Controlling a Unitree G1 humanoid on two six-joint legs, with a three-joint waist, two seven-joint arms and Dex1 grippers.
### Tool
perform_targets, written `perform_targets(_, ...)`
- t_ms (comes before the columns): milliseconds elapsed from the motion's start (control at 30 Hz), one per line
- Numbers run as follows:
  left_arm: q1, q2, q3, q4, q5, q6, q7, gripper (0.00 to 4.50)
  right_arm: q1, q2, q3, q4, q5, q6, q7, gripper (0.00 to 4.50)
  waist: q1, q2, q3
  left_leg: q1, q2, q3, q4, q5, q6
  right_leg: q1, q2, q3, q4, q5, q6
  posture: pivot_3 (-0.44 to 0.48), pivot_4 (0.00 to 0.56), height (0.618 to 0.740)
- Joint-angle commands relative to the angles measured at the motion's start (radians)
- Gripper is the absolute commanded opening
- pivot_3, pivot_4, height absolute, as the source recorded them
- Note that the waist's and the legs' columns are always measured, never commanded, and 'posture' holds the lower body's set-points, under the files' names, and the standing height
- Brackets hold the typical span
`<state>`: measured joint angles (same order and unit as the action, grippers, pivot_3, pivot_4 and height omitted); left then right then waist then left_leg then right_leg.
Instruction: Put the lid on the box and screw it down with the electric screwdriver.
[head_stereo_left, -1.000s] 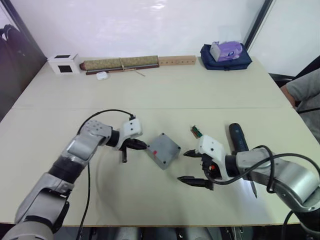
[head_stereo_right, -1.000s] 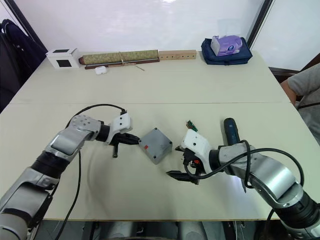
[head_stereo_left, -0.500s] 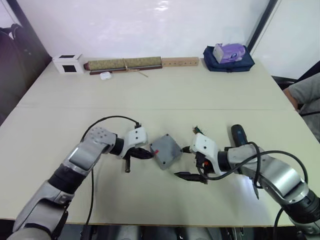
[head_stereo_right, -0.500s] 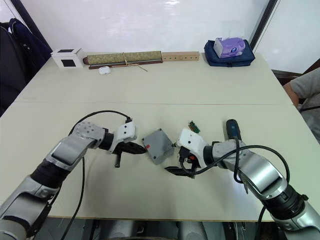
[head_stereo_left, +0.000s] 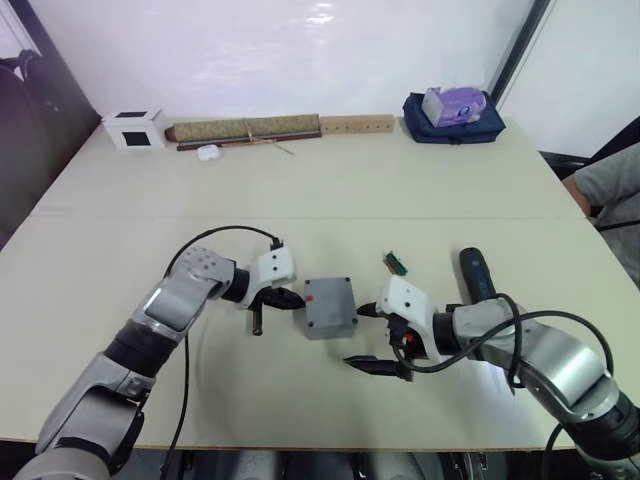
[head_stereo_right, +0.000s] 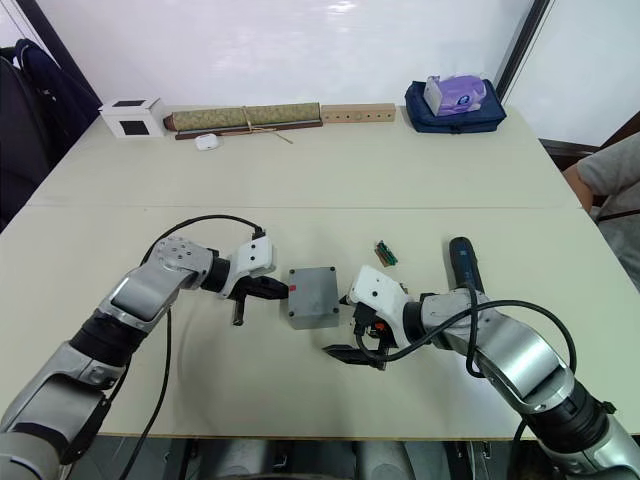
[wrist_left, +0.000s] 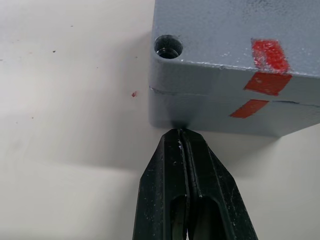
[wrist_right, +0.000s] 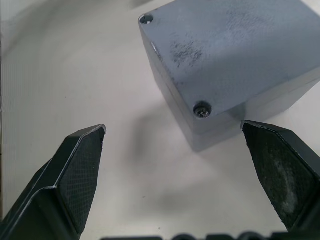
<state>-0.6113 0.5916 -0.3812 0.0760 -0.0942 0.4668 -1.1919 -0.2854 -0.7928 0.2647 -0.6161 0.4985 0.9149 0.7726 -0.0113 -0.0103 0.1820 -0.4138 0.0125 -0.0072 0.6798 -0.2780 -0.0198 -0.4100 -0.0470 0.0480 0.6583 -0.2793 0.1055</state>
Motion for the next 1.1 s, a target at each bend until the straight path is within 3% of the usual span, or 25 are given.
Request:
perform_targets(33, -0.020, -0.008, -0.003, -0.009, 0.017, -0.028, 0.007, 0.00, 0.002, 0.007, -0.024, -0.044, 0.016, -0.004, 0.000, 4.46, 0.000, 0.000, 0.000, 0.000, 0.000, 0.000, 0.000, 0.000, 0.000, 0.000, 0.000, 0.000, 0.000, 0.000, 0.000, 0.000, 0.150, 0.740)
perform_targets(200, -0.011, 0.001, 0.013, -0.033, 0.015, -0.012, 0.003, 0.00, 0.017, -0.011, -0.079, -0.038, 0.019, -0.003, -0.005, 4.46, 0.000, 0.000, 0.000, 0.000, 0.000, 0.000, 0.000, 0.000, 0.000, 0.000, 0.000, 0.000, 0.001, 0.000, 0.000, 0.000, 0.150, 0.740)
perform_targets(267, -0.006, 0.027, 0.036, -0.058, -0.001, 0.010, -0.009, 0.00, 0.035, -0.011, -0.176, -0.032, 0.046, 0.016, -0.027, 4.46, 0.000, 0.000, 0.000, 0.000, 0.000, 0.000, 0.001, 0.000, 0.000, 0.000, 0.000, 0.000, 0.001, 0.000, 0.000, 0.000, 0.150, 0.740)
perform_targets(400, -0.004, 0.111, 0.131, -0.115, -0.086, 0.091, -0.060, 0.00, 0.130, 0.010, -0.492, -0.041, 0.153, 0.084, -0.078, 4.46, 0.000, 0.000, 0.000, 0.000, 0.000, 0.000, 0.001, 0.000, 0.000, 0.000, 0.000, 0.000, 0.001, 0.000, 0.000, 0.000, 0.150, 0.740)
perform_targets(500, -0.029, 0.118, 0.187, -0.161, -0.174, 0.174, -0.071, 0.00, 0.166, 0.035, -0.575, -0.047, 0.195, 0.100, -0.108, 4.46, 0.000, 0.000, 0.000, 0.001, 0.001, 0.000, 0.000, 0.000, 0.000, 0.000, 0.000, 0.000, 0.001, 0.000, 0.000, 0.000, 0.150, 0.740)
perform_targets(633, -0.102, 0.090, 0.255, -0.233, -0.314, 0.295, -0.082, 0.00, 0.220, 0.074, -0.551, 0.028, 0.118, 0.027, -0.159, 4.46, 0.001, -0.001, 0.000, 0.003, 0.001, 0.000, 0.000, 0.000, 0.000, 0.003, 0.000, 0.000, 0.001, 0.000, 0.000, 0.000, 0.150, 0.740)
perform_targets(800, -0.101, 0.083, 0.180, -0.247, -0.293, 0.257, -0.073, 0.00, 0.239, 0.133, -0.459, 0.097, 0.050, -0.065, -0.187, 4.46, -0.009, 0.000, 0.000, 0.005, 0.000, 0.002, 0.000, 0.000, 0.000, 0.003, 0.001, 0.002, 0.002, 0.000, 0.000, 0.000, 0.150, 0.740)
perform_targets(900, -0.087, 0.080, 0.166, -0.256, -0.296, 0.250, -0.061, 0.00, 0.256, 0.144, -0.435, 0.120, 0.003, -0.127, -0.197, 3.93, -0.007, 0.000, 0.000, 0.005, 0.000, 0.002, 0.000, 0.000, 0.000, 0.002, 0.002, 0.002, 0.003, 0.000, 0.000, 0.000, 0.150, 0.740)
perform_targets(933, -0.085, 0.082, 0.164, -0.260, -0.298, 0.249, -0.057, 0.00, 0.264, 0.145, -0.432, 0.129, -0.005, -0.142, -0.195, 3.38, -0.006, 0.000, 0.000, 0.005, 0.000, 0.001, 0.000, 0.000, 0.000, 0.002, 0.002, 0.002, 0.003, 0.000, 0.000, 0.000, 0.150, 0.740)
perform_targets(1033, -0.082, 0.085, 0.165, -0.267, -0.305, 0.252, -0.051, 0.00, 0.282, 0.138, -0.418, 0.150, -0.036, -0.178, -0.191, 2.63, -0.002, 0.000, 0.000, 0.005, 0.000, 0.002, 0.000, 0.000, 0.000, 0.002, 0.001, 0.002, 0.003, 0.000, 0.000, 0.000, 0.150, 0.740)
perform_targets(1100, -0.081, 0.088, 0.165, -0.265, -0.306, 0.251, -0.050, 0.00, 0.276, 0.147, -0.417, 0.161, -0.038, -0.185, -0.196, 2.63, -0.001, 0.000, 0.000, 0.005, 0.000, 0.002, 0.000, 0.000, 0.000, 0.002, 0.001, 0.002, 0.003, 0.000, 0.000, 0.000, 0.150, 0.740)
